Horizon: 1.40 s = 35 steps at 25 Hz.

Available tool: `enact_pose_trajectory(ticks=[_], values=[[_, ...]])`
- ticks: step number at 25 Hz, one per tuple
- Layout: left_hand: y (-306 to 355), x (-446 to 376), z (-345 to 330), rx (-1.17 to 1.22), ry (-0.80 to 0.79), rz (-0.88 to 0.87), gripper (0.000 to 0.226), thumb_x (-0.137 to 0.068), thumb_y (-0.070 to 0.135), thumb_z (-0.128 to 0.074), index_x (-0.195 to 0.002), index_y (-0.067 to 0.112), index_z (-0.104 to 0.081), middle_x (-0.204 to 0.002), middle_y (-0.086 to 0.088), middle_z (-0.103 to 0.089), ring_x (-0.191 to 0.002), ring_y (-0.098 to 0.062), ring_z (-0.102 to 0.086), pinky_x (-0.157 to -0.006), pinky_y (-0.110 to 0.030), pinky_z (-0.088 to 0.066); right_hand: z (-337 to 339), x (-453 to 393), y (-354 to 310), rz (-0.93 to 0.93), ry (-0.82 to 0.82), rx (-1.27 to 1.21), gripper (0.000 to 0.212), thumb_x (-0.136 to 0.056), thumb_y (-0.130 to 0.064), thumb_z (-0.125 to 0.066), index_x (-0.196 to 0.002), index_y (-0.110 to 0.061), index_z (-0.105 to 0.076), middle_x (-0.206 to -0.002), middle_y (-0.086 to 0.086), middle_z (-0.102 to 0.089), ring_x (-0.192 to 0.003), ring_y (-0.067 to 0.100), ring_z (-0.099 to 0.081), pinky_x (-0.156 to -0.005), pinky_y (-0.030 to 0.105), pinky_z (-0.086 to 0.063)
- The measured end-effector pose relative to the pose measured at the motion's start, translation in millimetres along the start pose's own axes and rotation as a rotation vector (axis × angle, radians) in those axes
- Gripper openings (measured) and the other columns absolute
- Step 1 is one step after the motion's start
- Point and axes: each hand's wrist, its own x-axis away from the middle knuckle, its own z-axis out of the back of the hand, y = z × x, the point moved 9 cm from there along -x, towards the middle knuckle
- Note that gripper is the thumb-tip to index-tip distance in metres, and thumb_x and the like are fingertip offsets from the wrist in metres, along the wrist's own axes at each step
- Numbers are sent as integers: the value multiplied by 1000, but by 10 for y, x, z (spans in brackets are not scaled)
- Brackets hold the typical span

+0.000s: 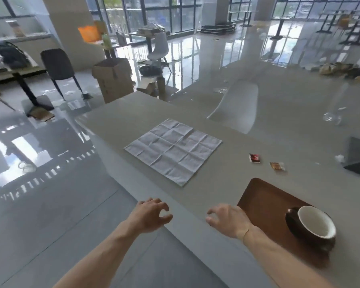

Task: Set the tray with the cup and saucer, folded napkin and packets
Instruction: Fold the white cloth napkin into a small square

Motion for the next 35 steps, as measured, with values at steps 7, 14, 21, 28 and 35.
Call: enact_pose_trajectory(ticks=[7,14,21,28,35], values=[[-1777,517,255,58,-3,195,44,-91,61,-45,-124,34,-57,-131,4,-56,-122,-19,-51,-103,-37,-38,-242,-962,-1613,132,-72,44,43,-92,-57,-43,-128,-37,-56,-136,-4,-58,-124,19,-53,-98,33,-42],[-2770,529,383,54,-38,222,45,-93,59,-46,-126,31,-57,-133,1,-56,-123,-22,-51,-104,-39,-37,-366,-1585,-2276,134,-111,32,42,-94,-53,-43,-128,-32,-56,-137,-4,-56,-126,19,-51,-104,35,-41],[-3157,-102,580,50,-61,156,45,-92,60,-46,-126,31,-57,-134,2,-55,-125,-19,-49,-104,-38,-35,-256,-2187,-2264,96,-69,37,41,-94,-52,-44,-126,-32,-58,-133,-5,-59,-120,17,-55,-92,31,-41],[-3260,-1238,853,33,-117,72,43,-93,58,-46,-124,32,-58,-134,4,-55,-124,-19,-48,-104,-37,-32,-91,-2862,-1673,-92,-49,-77,41,-93,-53,-45,-126,-34,-57,-132,-7,-60,-118,17,-56,-92,35,-47],[-2993,-2303,890,-64,-193,-98,43,-92,55,-47,-125,31,-57,-131,5,-57,-124,-18,-49,-104,-37,-32,-80,-3010,-1044,-280,-15,-194,40,-89,-54,-49,-123,-36,-59,-128,-9,-61,-113,14,-58,-86,32,-48]])
